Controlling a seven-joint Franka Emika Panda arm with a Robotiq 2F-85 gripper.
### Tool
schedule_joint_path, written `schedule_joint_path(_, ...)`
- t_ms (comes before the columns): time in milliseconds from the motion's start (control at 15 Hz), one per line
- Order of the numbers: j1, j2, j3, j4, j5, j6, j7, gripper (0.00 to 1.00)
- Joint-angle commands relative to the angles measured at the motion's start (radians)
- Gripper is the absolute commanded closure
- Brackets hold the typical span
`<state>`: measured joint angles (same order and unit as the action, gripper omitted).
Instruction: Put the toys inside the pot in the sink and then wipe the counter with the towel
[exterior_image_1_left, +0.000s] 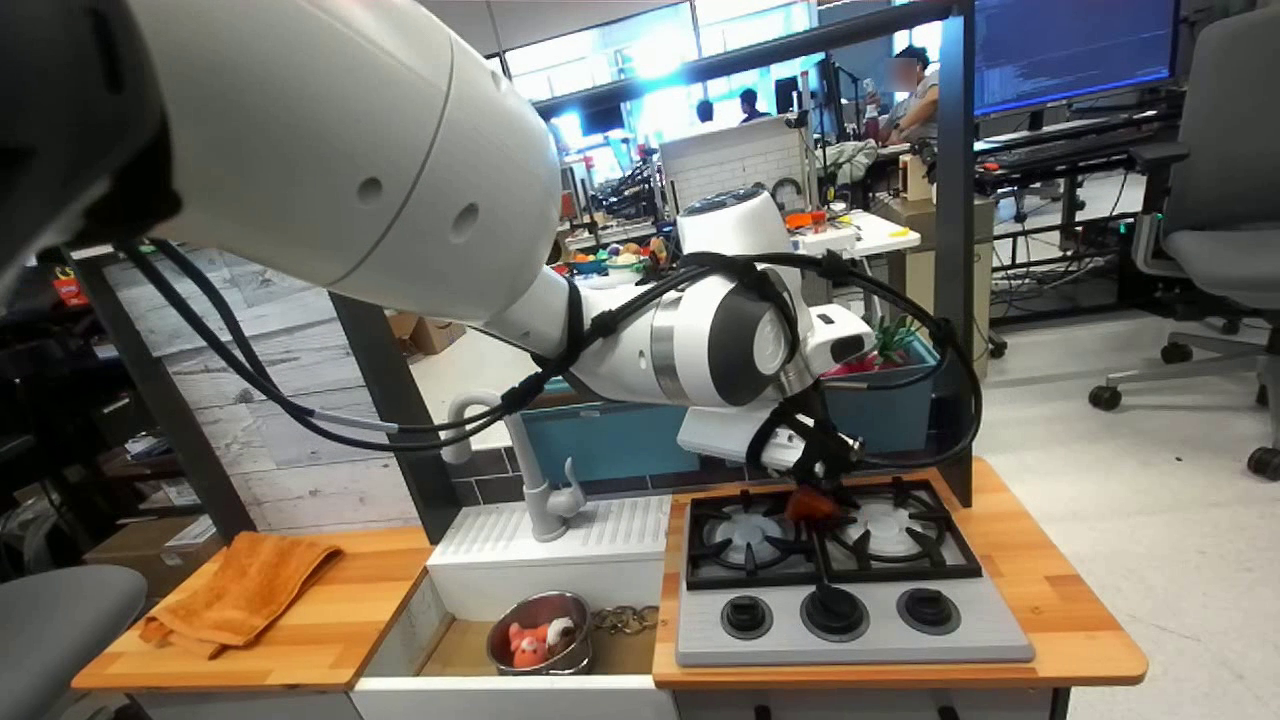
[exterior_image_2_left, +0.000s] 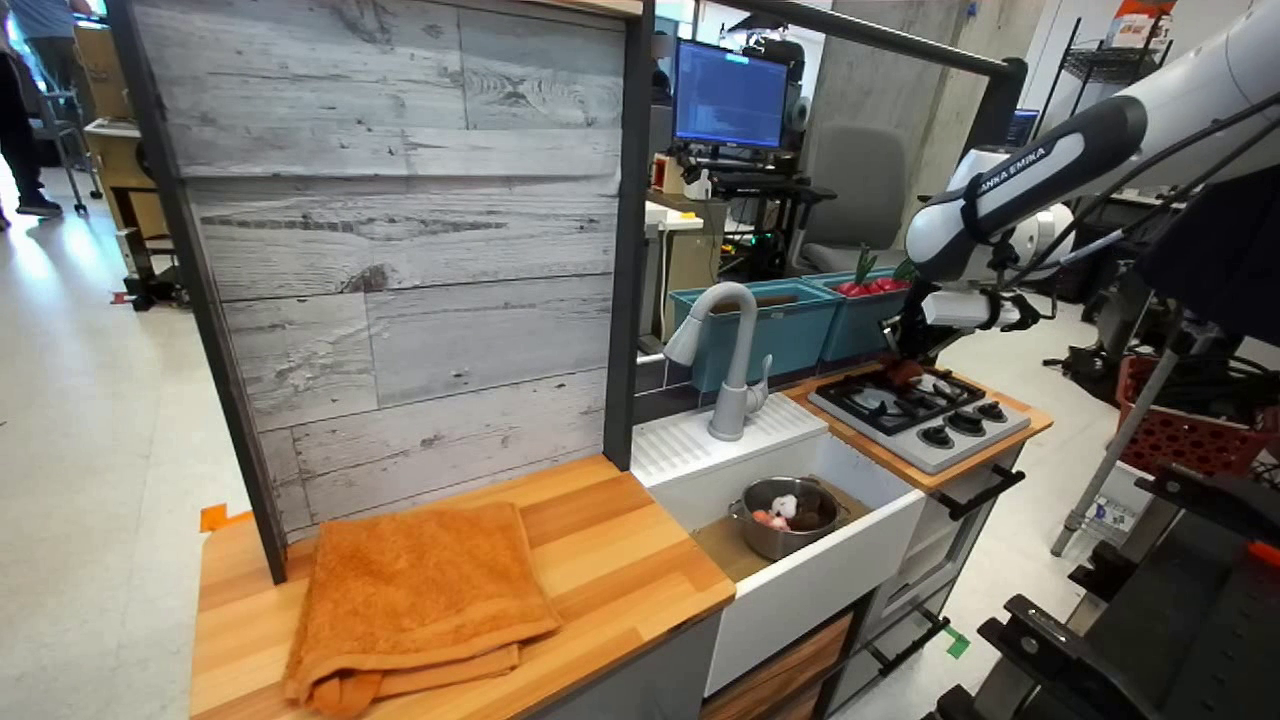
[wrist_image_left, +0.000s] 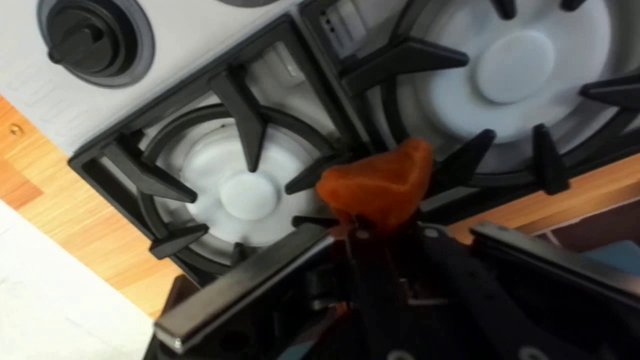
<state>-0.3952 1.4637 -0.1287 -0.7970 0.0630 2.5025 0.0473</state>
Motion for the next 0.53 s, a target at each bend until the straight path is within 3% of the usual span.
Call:
schedule_joint_path(0,-0.024,-0.107,0.125,-0.152,0.025,0.083,-0.201,0.97)
schedule_joint_path(133,-0.053,-0.182,0.211,-0.268,0.032,0.118,-0.323,0.97)
schedule_joint_path(467,-0.156,-0.303,0.405,-0.488,0.036,0.083,-0.556,0.97)
